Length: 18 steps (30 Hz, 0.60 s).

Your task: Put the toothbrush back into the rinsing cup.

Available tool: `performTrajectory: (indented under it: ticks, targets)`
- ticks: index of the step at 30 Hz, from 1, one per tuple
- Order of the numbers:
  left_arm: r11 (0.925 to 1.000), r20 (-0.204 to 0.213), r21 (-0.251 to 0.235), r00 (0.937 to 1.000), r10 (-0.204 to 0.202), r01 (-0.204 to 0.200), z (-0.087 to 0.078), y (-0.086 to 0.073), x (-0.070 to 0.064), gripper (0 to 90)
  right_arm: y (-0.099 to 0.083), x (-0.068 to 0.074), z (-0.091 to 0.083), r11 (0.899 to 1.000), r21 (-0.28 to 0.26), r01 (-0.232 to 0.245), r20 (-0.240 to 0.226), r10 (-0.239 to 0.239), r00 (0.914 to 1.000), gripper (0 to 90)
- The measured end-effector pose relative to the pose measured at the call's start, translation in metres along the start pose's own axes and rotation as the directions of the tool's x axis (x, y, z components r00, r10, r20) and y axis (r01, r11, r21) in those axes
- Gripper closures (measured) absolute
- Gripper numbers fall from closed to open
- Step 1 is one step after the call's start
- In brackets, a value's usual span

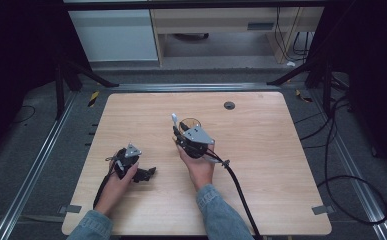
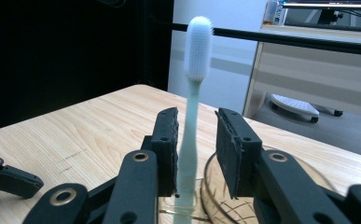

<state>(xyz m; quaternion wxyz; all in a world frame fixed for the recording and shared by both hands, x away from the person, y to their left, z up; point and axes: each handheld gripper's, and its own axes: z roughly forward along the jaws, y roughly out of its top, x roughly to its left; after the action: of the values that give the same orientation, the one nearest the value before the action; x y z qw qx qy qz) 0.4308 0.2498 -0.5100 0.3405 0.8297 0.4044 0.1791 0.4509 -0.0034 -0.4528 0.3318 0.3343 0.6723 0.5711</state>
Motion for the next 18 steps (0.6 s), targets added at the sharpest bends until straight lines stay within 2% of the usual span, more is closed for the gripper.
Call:
performTrajectory:
  ticks: [6,12,18]
  targets:
    - [1.0000,0.000,0.000,1.0000,0.000,0.000,0.000,0.000,0.000,0.0,0.006,-0.007,-0.010,1.000,0.021,0.017,-0.011,-0.017,0.9998,67.2]
    - [1.0000,0.000,0.000,1.0000,0.000,0.000,0.000,0.000,0.000,0.0,0.009,-0.014,-0.018,0.999,0.038,0.010,-0.015,-0.009,0.9998,65.7]
    - [1.0000,0.000,0.000,1.0000,0.000,0.000,0.000,0.000,0.000,0.0,0.011,-0.022,-0.026,0.997,0.078,0.008,-0.020,-0.007,0.9998,62.2]
